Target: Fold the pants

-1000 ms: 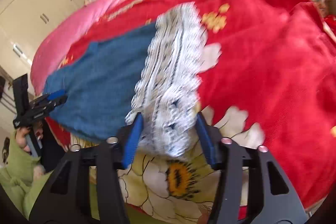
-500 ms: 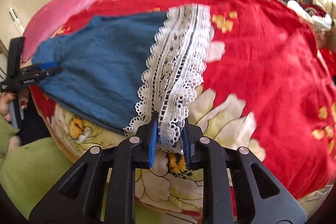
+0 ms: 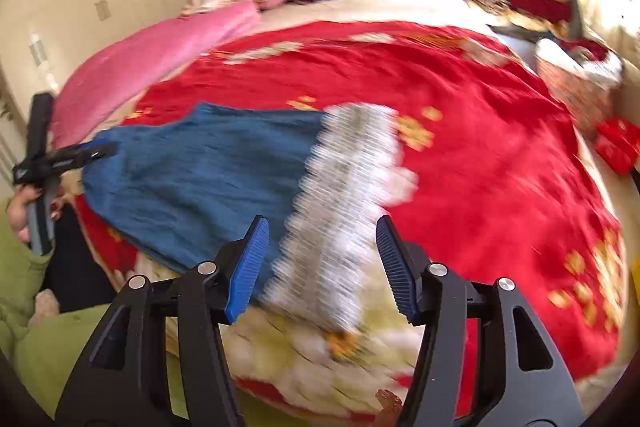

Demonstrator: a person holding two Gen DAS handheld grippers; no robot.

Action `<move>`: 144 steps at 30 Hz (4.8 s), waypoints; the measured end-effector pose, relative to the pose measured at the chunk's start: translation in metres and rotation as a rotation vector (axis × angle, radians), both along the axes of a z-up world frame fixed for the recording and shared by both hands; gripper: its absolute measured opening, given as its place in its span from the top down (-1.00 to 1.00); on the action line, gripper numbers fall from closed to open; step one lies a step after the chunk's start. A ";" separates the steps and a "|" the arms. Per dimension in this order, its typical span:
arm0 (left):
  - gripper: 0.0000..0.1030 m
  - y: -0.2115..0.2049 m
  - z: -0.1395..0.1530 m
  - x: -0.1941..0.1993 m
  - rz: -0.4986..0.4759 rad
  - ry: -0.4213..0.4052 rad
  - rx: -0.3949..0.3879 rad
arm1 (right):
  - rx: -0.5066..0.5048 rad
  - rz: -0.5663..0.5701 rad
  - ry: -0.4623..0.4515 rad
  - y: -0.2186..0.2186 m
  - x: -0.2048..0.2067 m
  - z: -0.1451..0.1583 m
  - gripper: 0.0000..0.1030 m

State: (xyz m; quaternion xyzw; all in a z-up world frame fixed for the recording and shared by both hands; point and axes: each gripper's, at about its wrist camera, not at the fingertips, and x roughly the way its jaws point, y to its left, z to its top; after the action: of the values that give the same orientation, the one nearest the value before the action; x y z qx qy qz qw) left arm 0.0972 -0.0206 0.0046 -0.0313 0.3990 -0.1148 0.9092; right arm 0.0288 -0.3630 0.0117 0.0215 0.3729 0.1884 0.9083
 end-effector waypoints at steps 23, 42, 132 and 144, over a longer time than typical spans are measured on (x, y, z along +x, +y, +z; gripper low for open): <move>-0.45 -0.030 -0.044 0.096 -0.110 0.085 -0.058 | -0.075 0.056 0.116 0.072 0.068 -0.048 -0.22; -0.80 -0.038 -0.064 -0.018 -0.142 0.131 0.241 | -0.109 0.071 0.180 0.077 0.007 -0.055 -0.50; 0.74 -0.152 -0.012 0.118 -0.448 0.028 -0.270 | 0.142 0.110 -0.043 0.106 0.017 0.000 0.68; 0.01 -0.007 -0.018 0.103 -0.165 0.018 -0.455 | -0.023 0.328 -0.021 0.216 0.025 -0.010 0.68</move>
State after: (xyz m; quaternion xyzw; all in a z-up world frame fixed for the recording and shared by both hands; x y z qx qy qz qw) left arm 0.1998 -0.0273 -0.0132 -0.2035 0.3722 -0.2752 0.8628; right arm 0.0536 -0.1473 0.0017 -0.0520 0.3642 0.3298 0.8694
